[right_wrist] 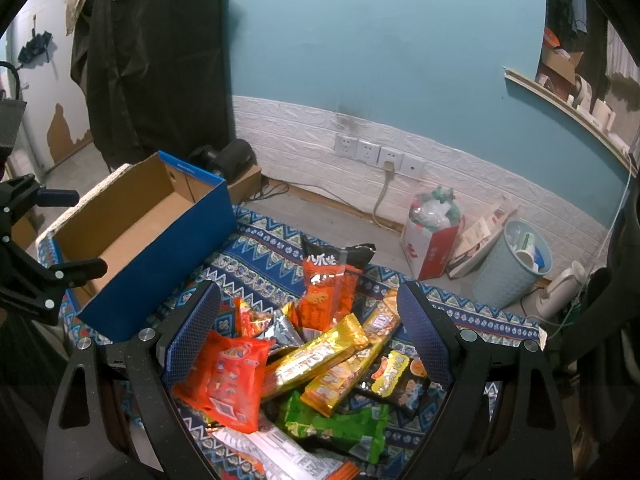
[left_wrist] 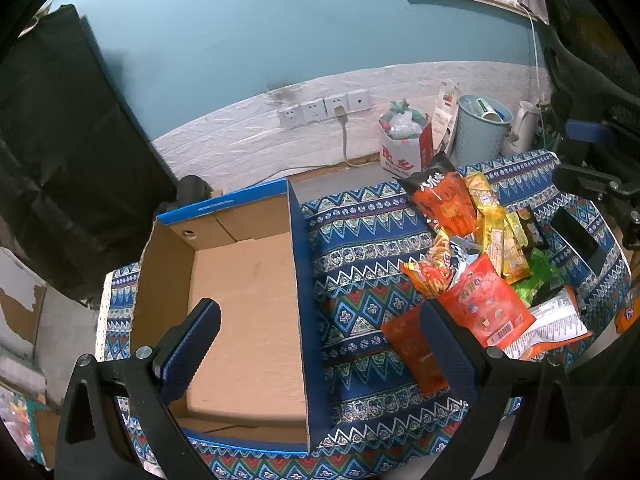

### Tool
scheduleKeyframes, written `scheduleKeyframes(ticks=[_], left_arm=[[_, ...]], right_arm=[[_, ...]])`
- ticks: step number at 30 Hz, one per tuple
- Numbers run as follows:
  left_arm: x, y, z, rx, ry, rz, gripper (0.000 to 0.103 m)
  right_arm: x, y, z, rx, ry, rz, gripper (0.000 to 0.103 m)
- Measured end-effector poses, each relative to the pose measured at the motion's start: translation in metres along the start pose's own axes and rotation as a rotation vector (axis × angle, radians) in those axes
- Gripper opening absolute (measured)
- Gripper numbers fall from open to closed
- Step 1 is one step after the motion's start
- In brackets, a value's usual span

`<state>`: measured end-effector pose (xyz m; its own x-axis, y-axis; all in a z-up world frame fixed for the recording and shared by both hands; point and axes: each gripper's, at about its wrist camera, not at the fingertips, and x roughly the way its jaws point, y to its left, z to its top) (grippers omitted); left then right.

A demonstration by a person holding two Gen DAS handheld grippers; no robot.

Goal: Organize snacks
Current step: 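Reach into the snack pile and grasp the white chip bag with the right tool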

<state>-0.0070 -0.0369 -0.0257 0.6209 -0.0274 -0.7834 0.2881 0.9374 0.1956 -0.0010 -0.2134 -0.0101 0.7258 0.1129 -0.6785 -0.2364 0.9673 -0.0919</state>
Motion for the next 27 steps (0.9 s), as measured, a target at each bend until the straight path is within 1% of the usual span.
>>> scheduleKeyframes(ticks=[5, 9, 12, 16, 20, 25, 27], left_arm=[[0.006, -0.005, -0.002, 0.021, 0.011, -0.019, 0.101], [0.013, -0.016, -0.006, 0.057, 0.027, -0.049, 0.101], [0.017, -0.027, -0.012, 0.080, 0.039, -0.082, 0.101], [0.023, -0.045, -0.020, 0.125, 0.058, -0.115, 0.101], [0.029, -0.062, -0.031, 0.165, 0.097, -0.164, 0.101], [0.038, -0.076, -0.041, 0.207, 0.126, -0.181, 0.101], [0.041, -0.082, -0.045, 0.227, 0.136, -0.185, 0.101]], right_arm=[[0.001, -0.002, -0.003, -0.002, 0.006, 0.003, 0.088], [0.006, -0.004, -0.008, -0.010, 0.033, 0.025, 0.088], [0.014, -0.006, -0.017, -0.014, 0.088, 0.071, 0.088], [0.027, -0.005, -0.036, -0.040, 0.166, 0.105, 0.088], [0.039, -0.004, -0.060, -0.075, 0.240, 0.118, 0.088], [0.053, -0.004, -0.085, -0.089, 0.336, 0.157, 0.088], [0.058, 0.001, -0.093, -0.119, 0.368, 0.168, 0.088]])
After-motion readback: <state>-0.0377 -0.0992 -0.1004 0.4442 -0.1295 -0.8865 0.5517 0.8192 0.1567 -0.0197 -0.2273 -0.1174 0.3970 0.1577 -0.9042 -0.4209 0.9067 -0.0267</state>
